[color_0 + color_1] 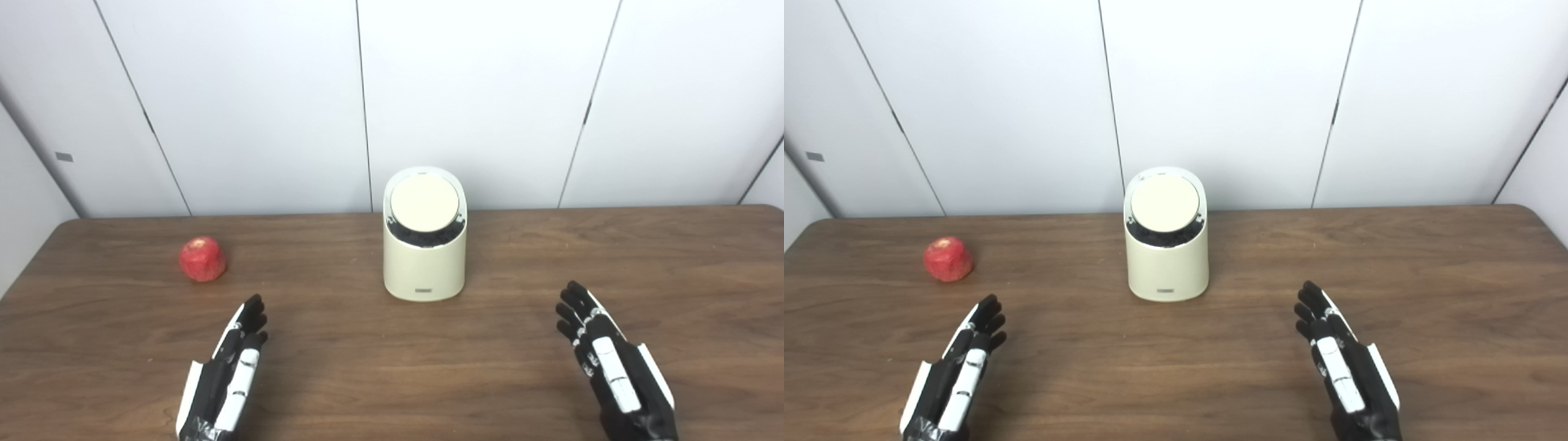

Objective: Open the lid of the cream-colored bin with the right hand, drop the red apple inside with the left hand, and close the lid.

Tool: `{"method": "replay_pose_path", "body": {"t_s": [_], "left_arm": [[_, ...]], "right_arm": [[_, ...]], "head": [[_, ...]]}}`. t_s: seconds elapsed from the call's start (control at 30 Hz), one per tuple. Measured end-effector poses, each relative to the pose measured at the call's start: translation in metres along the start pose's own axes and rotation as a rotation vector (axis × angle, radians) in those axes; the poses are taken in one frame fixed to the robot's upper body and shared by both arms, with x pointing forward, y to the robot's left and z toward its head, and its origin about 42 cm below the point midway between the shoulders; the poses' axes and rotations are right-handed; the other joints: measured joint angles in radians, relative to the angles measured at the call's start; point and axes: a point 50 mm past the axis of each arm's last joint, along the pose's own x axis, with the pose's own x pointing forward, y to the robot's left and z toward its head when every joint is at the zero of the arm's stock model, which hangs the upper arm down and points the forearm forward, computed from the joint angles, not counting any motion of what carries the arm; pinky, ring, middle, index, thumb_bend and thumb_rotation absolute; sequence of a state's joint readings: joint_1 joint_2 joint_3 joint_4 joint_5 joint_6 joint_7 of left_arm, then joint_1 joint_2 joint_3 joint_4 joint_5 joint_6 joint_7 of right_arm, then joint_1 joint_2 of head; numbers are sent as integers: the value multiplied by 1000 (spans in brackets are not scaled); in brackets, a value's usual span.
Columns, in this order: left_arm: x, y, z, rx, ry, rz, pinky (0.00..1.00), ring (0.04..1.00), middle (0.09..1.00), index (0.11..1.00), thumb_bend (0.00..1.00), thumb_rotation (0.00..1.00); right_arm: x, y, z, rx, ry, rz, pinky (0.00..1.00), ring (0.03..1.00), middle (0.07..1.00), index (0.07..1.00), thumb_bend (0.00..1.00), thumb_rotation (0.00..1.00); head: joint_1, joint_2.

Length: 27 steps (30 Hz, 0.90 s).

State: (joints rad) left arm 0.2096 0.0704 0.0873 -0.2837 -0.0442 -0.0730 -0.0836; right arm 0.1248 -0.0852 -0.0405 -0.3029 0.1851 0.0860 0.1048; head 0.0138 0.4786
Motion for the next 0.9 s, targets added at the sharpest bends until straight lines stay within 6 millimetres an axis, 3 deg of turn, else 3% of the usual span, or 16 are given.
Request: {"method": "replay_pose_path", "body": {"t_s": [0.17, 0.37, 0.7, 0.9], "left_arm": [[0, 0, 0, -2, 3, -1, 921, 949, 957, 968, 358, 766], [0, 0, 0, -2, 3, -1, 965, 958, 965, 974, 342, 774], [0, 0, 1, -1, 3, -1, 945, 953, 960, 967, 356, 784], [0, 0, 2, -1, 1, -1, 959, 955, 960, 969, 356, 770]], "right_arm": [[0, 0, 0, 4, -2, 0, 948, 938, 939, 918, 547, 845], [0, 0, 0, 2, -1, -1, 934, 930, 929, 912, 565, 793], [0, 0, 1, -2, -2, 0, 929, 941, 935, 920, 550, 766], [0, 1, 1, -20, -1, 2, 918, 943, 945, 940, 603, 745]], "head": [[-2, 3], [-2, 3], [-6, 12], [-15, 18]]}}
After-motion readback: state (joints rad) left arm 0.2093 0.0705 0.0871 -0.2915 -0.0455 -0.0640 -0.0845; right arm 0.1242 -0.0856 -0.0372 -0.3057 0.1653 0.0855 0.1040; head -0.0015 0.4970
